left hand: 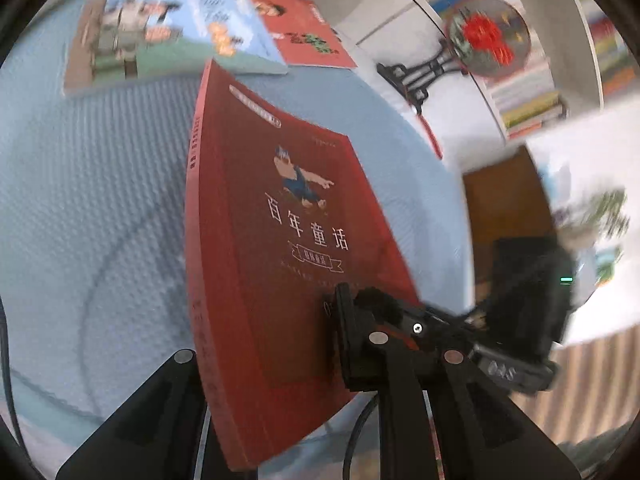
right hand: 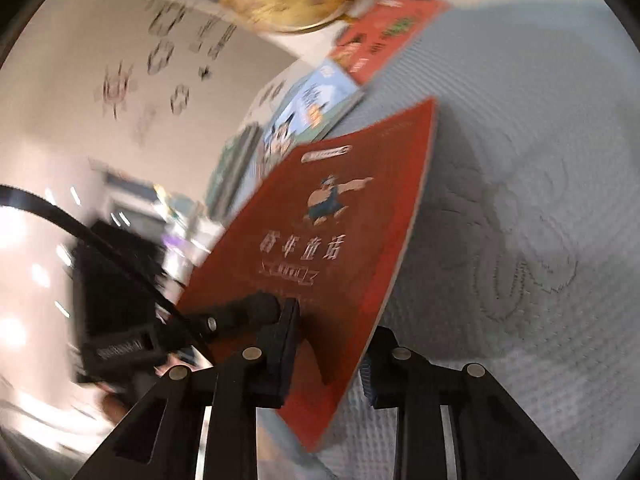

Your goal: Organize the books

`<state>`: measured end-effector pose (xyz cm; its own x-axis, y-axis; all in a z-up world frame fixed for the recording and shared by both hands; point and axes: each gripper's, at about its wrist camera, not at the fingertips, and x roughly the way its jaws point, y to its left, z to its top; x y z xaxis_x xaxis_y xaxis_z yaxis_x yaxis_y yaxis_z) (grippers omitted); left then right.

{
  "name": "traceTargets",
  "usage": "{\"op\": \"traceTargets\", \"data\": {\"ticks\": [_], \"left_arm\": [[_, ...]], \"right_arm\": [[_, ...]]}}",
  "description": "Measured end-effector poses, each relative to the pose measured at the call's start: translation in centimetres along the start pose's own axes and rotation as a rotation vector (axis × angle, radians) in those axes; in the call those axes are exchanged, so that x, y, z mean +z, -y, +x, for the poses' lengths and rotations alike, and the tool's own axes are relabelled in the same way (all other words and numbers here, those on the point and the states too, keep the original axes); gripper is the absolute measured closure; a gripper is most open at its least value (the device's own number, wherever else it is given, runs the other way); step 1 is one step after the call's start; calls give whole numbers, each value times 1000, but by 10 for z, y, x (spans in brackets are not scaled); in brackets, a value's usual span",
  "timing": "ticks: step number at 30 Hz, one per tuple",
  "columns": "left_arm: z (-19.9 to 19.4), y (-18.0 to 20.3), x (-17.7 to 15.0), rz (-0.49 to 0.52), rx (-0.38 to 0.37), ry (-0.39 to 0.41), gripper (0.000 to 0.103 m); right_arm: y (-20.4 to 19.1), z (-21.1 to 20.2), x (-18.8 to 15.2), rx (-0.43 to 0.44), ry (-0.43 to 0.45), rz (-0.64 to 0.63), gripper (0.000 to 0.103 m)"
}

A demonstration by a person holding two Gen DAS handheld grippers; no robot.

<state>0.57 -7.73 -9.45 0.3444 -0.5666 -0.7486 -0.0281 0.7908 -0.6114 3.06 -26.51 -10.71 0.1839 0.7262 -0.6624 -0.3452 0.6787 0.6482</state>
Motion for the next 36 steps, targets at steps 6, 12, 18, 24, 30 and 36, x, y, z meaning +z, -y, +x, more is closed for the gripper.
{"op": "traceTargets", "data": {"ticks": [6, 12, 18, 24, 30, 36], "left_arm": [[-44, -7, 4, 72, -31, 39, 88], [-114, -37, 25, 85, -35, 141, 88], [-183, -101, 67, 86, 34, 245, 87], [-212, -190, 119, 59, 95, 287, 87], [-214, -247, 167, 69, 111, 279, 87], [-201, -280, 204, 58, 79, 230, 86]], "right_arm": [[-74, -10, -4, -122, 57, -181, 77], [-146, 11, 18, -110, 101, -255, 77], [-221, 82, 64, -68, 119, -307, 74], [-267, 184, 114, -127, 79, -316, 70], [-282, 251, 153, -179, 70, -292, 70], [-277, 285, 177, -215, 73, -211, 69]]}}
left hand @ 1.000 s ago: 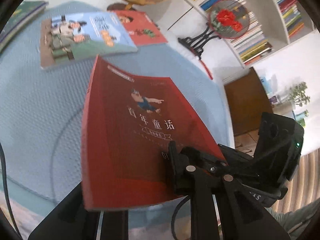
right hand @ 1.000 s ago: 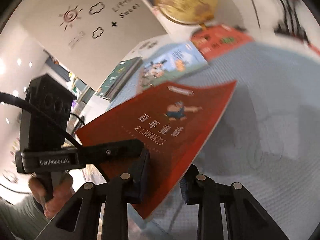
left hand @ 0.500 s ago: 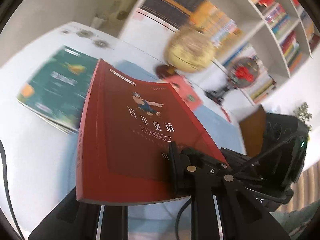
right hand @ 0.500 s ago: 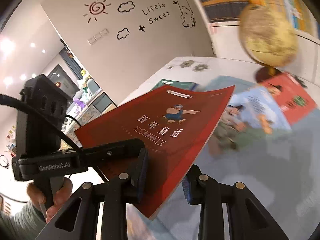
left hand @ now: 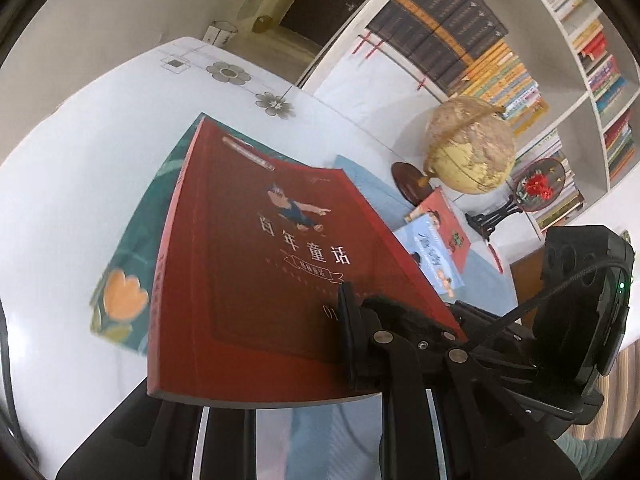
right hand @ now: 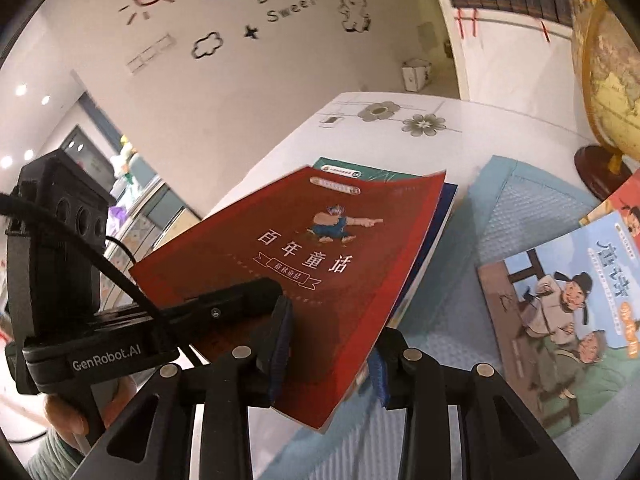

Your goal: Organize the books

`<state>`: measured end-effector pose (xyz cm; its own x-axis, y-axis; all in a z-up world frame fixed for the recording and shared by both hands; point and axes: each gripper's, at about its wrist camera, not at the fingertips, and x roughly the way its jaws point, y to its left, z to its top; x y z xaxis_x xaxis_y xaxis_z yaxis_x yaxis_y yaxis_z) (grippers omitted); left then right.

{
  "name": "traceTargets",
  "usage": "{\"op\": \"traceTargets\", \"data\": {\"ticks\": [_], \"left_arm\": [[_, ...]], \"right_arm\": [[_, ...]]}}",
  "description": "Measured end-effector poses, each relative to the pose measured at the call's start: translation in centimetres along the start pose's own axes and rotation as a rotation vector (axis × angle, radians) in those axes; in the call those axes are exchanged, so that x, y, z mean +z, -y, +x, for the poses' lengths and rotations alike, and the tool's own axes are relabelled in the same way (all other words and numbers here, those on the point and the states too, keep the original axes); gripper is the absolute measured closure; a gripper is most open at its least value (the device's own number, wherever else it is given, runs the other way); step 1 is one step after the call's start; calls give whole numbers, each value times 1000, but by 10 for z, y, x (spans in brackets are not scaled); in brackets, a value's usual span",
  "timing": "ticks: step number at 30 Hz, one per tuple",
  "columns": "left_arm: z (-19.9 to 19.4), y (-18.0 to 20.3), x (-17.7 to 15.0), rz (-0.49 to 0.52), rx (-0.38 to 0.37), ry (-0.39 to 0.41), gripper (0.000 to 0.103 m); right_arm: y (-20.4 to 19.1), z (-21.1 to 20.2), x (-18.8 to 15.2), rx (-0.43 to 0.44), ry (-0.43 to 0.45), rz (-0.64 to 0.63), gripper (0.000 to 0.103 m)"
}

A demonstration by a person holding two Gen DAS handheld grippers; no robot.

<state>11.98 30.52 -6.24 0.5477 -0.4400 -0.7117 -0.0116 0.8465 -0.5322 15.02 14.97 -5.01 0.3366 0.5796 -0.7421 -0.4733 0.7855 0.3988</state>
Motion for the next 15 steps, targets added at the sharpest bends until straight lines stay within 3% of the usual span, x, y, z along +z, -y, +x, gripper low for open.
{"op": "traceTargets", "data": {"ticks": [3, 5, 8, 11, 12, 15], "left_arm": [[10, -13, 9, -33, 0, -36, 79], [16, -21, 12, -64, 43, -76, 72], [19, -37, 9, -135, 170, -138, 59], [7, -49, 0, -197, 192, -140, 61], [4, -50, -3, -203, 207, -140, 61], [-5, -48, -15, -174, 278, -142, 61]], "right_arm": [[2, 12, 6, 4, -9, 59, 69], [4, 23, 6, -2, -42, 89, 69], [8, 40, 2, -13, -96, 109, 68], [7, 46, -3, -7, -105, 89, 62], [5, 46, -4, -18, -105, 72, 55], [7, 47, -8, -46, -138, 50, 52]]}}
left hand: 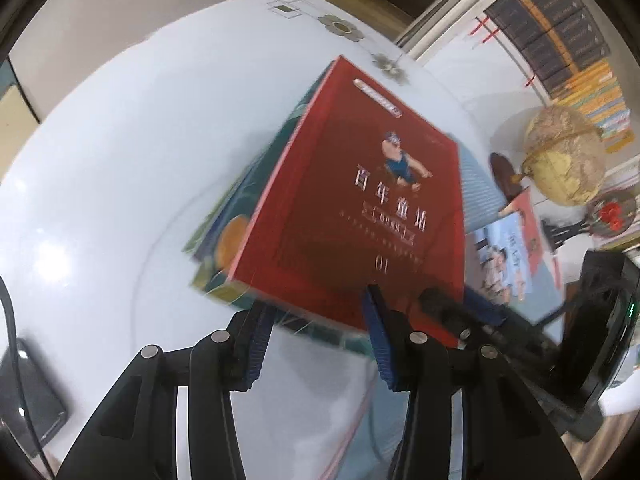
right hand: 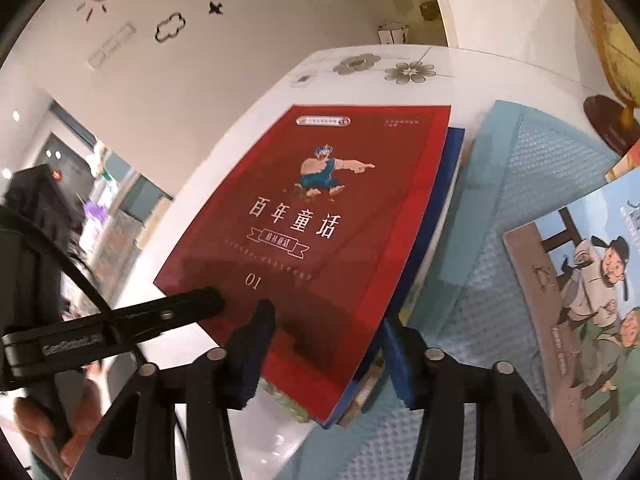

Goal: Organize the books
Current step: 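Release the red book on the stack and pull both tools back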

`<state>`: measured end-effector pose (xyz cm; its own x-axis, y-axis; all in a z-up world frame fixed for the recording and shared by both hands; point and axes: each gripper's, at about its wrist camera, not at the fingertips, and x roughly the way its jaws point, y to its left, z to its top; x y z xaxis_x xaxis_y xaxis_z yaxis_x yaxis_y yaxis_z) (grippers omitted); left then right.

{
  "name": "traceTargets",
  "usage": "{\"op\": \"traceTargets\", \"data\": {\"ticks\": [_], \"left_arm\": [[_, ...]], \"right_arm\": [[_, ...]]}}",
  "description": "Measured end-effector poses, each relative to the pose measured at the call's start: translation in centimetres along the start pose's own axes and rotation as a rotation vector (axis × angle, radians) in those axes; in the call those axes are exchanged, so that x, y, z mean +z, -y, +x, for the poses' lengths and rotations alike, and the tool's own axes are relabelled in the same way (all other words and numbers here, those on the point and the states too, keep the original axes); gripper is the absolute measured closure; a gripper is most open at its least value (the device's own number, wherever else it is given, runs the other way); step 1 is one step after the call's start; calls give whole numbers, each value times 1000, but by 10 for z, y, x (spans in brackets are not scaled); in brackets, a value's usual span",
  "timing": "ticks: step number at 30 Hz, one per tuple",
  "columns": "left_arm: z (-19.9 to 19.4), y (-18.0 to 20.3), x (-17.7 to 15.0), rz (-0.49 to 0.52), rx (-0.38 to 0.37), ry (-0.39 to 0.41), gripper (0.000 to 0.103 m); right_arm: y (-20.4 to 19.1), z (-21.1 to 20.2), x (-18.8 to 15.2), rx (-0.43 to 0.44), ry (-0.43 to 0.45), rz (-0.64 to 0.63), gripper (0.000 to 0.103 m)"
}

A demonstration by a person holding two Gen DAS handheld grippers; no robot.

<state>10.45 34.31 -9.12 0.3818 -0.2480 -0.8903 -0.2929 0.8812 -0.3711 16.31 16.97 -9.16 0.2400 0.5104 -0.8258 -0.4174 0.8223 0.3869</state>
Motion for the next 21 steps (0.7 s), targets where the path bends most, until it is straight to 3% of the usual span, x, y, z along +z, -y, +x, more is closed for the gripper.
{"op": "traceTargets", "data": {"ticks": [4, 7, 12, 15, 19, 21], "left_arm": [[-5, 1, -19, 45, 88, -8, 61], [-16, 3, -42, 63, 112, 17, 61], [-46, 27, -80, 73, 47, 85, 61], [-59, 58, -101, 84, 43, 115, 61], [-60, 115, -127, 91, -20, 143, 61], [-56, 146, -138, 101, -38, 146, 61]], "right_arm": [[18, -23, -18, -8, 9, 19, 52], [43, -59, -45, -55, 36, 23, 52], [96, -123, -90, -176, 91, 49, 50], [136, -159, -113, -270, 112, 53, 50], [191, -197, -140, -408, 132, 20, 48], [213, -209, -150, -424, 141, 17, 48]]}}
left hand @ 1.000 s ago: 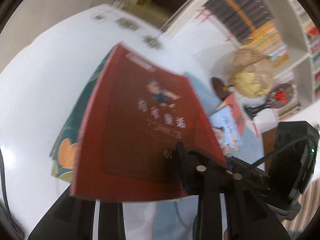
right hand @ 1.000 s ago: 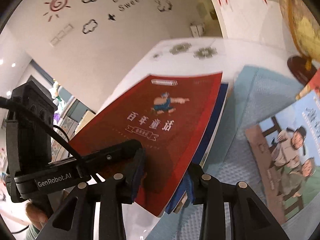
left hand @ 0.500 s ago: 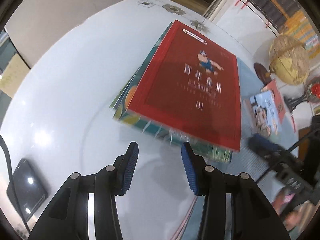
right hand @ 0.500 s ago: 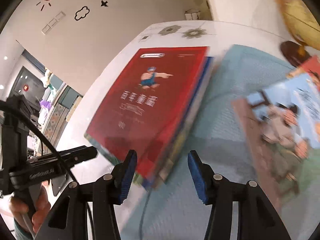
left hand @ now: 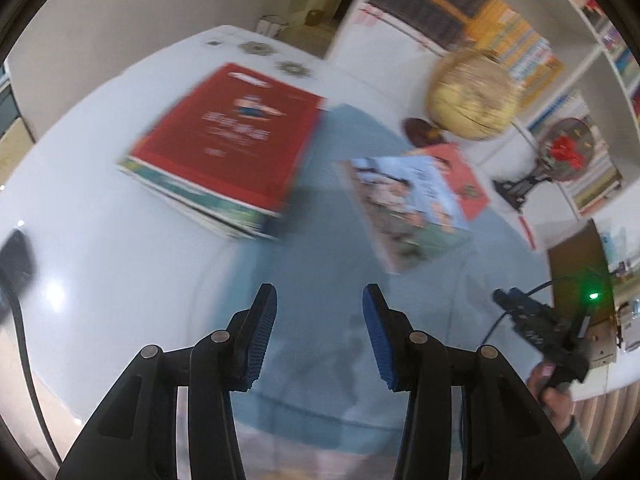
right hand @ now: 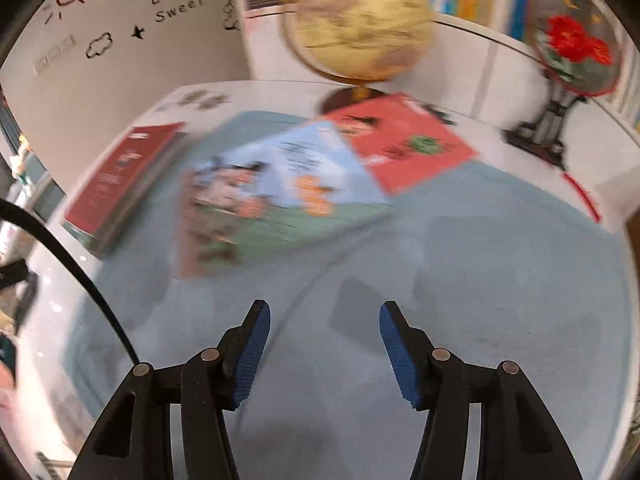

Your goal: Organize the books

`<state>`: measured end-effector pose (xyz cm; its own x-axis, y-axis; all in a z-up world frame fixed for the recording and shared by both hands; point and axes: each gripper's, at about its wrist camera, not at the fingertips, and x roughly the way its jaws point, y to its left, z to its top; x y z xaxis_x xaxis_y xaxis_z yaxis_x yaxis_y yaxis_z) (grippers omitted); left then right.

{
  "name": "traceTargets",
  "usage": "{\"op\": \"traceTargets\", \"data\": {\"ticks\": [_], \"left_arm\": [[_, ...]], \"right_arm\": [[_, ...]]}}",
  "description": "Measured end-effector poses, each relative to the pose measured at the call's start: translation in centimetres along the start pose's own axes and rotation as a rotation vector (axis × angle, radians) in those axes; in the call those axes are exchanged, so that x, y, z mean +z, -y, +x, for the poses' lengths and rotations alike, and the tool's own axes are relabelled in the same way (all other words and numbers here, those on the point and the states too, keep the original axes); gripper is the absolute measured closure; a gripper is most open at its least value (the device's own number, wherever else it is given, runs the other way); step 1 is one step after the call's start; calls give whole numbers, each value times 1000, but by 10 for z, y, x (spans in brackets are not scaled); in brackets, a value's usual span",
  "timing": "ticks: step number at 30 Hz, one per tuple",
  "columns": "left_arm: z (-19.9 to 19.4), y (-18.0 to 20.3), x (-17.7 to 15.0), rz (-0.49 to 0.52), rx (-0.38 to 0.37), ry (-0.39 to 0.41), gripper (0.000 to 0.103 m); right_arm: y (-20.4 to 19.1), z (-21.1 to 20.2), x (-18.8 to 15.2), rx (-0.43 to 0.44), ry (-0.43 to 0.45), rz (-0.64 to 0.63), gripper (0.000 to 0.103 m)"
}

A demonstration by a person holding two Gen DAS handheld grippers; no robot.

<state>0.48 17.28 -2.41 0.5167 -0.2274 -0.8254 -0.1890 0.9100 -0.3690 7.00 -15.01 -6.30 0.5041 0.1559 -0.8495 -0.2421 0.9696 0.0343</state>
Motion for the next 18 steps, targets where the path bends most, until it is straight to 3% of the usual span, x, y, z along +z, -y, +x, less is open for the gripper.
{"op": "traceTargets", "data": {"ticks": [7, 14, 18], "left_arm": [[18, 99, -27, 89, 34, -31, 61], [15, 163, -59, 160, 59, -12, 61], [19, 182, -70, 172, 84, -28, 61]], "right_arm": [[69, 15, -33, -103, 24, -123, 48], [97, 24, -51, -24, 70, -97, 48], [99, 34, -58, 7, 49, -115, 48]]}}
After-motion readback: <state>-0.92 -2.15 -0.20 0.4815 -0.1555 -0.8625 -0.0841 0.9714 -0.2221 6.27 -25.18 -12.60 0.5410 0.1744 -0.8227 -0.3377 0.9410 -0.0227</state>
